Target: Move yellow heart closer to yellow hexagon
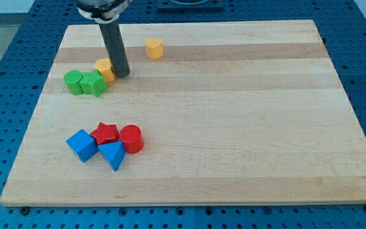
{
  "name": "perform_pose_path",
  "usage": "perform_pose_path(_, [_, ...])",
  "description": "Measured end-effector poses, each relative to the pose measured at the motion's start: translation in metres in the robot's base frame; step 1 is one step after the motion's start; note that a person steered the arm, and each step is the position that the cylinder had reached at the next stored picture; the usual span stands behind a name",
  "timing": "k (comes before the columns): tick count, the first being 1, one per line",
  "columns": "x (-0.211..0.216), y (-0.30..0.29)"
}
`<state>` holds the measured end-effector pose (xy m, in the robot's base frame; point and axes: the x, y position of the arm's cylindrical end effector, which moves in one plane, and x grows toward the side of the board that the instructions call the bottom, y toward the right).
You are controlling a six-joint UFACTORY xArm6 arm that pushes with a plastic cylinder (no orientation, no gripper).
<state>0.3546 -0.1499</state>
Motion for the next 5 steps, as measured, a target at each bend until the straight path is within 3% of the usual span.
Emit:
perform_pose_path(1, [-0.004, 0.02])
perform_pose_path(3, [-0.037, 0.14])
perform_pose_path(5, [-0.125, 0.154])
